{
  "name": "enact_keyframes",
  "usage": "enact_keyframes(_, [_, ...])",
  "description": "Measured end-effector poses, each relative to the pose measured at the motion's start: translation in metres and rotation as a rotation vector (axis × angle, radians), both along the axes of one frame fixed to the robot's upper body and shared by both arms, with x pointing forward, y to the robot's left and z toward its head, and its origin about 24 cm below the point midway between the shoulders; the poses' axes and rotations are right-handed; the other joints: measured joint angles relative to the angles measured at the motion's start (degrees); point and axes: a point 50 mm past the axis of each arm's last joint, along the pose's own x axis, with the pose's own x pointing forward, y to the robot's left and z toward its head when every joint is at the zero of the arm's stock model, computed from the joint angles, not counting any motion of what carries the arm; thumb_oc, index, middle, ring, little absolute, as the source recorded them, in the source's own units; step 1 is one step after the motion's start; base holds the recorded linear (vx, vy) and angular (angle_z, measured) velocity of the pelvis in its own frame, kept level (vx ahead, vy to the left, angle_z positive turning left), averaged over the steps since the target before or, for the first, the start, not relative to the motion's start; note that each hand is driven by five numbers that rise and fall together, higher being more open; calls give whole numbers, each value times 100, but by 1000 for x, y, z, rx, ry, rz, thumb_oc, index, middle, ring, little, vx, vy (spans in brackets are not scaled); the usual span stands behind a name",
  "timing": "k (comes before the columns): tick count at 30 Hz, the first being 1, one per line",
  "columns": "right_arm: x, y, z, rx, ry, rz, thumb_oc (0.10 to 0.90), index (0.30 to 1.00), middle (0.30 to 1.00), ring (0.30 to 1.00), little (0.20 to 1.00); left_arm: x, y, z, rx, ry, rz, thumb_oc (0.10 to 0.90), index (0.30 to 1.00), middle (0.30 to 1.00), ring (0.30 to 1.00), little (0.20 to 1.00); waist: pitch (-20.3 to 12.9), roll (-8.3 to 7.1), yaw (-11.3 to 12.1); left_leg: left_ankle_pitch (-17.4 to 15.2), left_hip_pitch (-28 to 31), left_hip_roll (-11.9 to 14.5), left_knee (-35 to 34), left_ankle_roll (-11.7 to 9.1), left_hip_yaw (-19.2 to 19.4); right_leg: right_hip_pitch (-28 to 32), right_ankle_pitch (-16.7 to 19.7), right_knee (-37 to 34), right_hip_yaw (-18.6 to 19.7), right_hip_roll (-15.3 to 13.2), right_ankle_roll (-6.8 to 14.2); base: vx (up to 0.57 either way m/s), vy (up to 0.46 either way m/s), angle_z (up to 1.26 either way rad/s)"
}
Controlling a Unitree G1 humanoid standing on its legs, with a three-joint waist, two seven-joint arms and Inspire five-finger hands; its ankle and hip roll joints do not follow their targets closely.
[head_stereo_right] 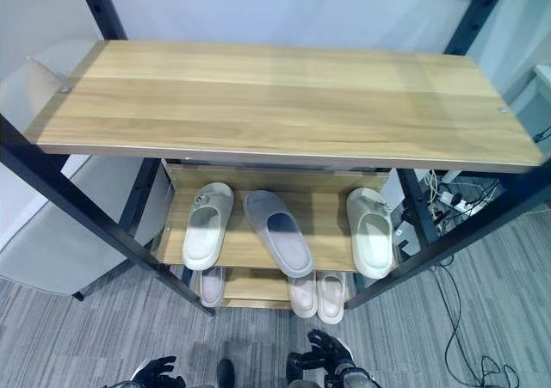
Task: Arrange the slippers neatly on the shoe rack.
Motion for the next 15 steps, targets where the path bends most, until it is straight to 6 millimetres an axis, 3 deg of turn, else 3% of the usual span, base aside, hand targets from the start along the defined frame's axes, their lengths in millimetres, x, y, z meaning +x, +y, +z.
enact_keyframes(4, [-4,8,2,13,-11,86,800,900,900,900,900,-9,1,-2,5,21,0,800,900,900,900,900,-293,-13,11,46,-134,117,-18,-48,-124,-77,-9,-43,-114,94,-55,-22,-90,14])
enact_keyframes(7, [-4,14,8,93,-37,69,800,900,900,900,900,-8,-5,-2,-2,17,-41,800,900,900,900,900,-320,81,2,99,-205,111,-19,-74,-234,-87,0,-44,-225,94,-83,-53,-55,19])
enact_keyframes(15, [25,30,44,225,-175,328,800,900,900,900,900,-4,-9,-1,-20,-7,-58,800,900,900,900,900,-346,176,134,155,-283,95,-19,-99,-229,-176,52,-45,-238,72,-66,9,0,1])
